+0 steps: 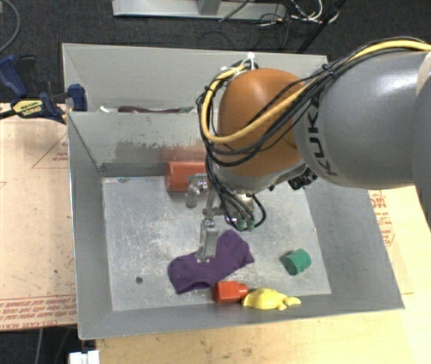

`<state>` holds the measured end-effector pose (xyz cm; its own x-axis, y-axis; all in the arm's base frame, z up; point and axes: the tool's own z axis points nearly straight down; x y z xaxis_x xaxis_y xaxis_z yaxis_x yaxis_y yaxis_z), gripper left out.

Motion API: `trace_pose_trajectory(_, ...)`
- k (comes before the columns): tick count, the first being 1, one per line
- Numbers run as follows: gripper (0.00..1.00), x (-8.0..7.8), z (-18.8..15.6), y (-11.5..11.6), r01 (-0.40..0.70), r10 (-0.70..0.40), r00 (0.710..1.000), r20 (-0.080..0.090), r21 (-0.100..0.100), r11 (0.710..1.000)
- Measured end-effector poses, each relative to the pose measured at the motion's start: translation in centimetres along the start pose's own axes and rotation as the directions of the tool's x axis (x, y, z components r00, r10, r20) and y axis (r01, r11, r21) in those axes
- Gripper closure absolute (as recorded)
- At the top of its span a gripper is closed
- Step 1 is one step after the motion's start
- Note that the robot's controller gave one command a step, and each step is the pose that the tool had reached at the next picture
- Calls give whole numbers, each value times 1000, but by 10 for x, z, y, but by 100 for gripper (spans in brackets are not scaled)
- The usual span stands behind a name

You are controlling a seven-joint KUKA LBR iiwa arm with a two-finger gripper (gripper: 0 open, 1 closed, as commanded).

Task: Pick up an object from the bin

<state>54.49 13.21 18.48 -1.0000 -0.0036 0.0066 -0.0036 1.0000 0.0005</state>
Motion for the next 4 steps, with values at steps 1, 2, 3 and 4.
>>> trace_pose_trajectory(1,0,-1,-5,-1,-3,3,1000,7,-1,1000)
trace_pose_trajectory(2,0,3,19,-12,81,-81,997,11,-2,997)
trace_pose_trajectory(3,100,-3,115,-32,17,-17,1000,6,-2,1000)
trace_pose_trajectory(4,0,-3,115,-32,16,-16,1000,8,-2,1000)
